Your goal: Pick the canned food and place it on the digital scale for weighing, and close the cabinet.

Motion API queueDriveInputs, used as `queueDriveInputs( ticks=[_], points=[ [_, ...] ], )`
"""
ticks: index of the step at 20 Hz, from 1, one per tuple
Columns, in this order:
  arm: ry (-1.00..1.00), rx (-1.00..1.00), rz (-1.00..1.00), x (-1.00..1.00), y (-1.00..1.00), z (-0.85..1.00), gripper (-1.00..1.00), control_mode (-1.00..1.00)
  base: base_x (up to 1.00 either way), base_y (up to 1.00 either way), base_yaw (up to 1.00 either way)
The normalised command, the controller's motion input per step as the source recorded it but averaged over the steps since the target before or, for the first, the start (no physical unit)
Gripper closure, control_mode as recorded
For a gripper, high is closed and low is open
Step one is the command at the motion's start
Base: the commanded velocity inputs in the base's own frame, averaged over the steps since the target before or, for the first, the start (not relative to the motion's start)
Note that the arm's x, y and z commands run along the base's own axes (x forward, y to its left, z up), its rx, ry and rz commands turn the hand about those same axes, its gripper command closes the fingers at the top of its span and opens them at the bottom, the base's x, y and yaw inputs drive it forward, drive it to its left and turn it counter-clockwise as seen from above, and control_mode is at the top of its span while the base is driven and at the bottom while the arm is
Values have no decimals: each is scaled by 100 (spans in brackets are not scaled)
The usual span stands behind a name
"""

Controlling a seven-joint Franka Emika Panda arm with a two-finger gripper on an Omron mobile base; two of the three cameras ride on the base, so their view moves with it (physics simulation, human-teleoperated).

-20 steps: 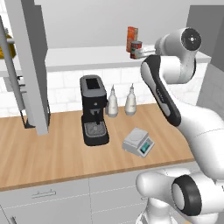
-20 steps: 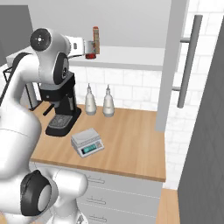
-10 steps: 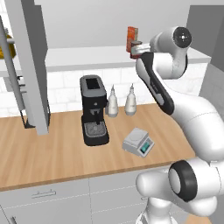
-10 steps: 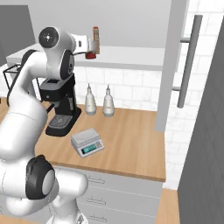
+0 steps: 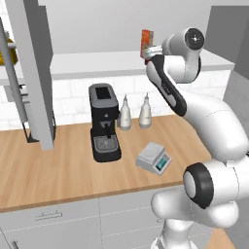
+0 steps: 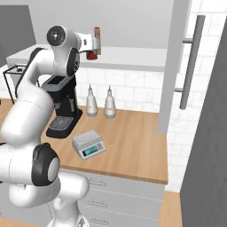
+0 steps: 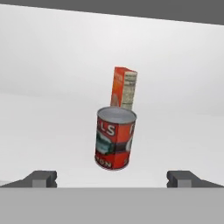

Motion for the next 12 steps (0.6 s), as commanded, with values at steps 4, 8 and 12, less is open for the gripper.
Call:
queueDriveInputs(
  ticks=[4,8,12],
  points=[
    [0,5,0,30,0,-2,-100,-100,0,0,0],
    [0,9,0,28,0,-3,-100,-100,0,0,0],
    [0,6,0,28,0,-1,-100,-100,0,0,0]
  ],
)
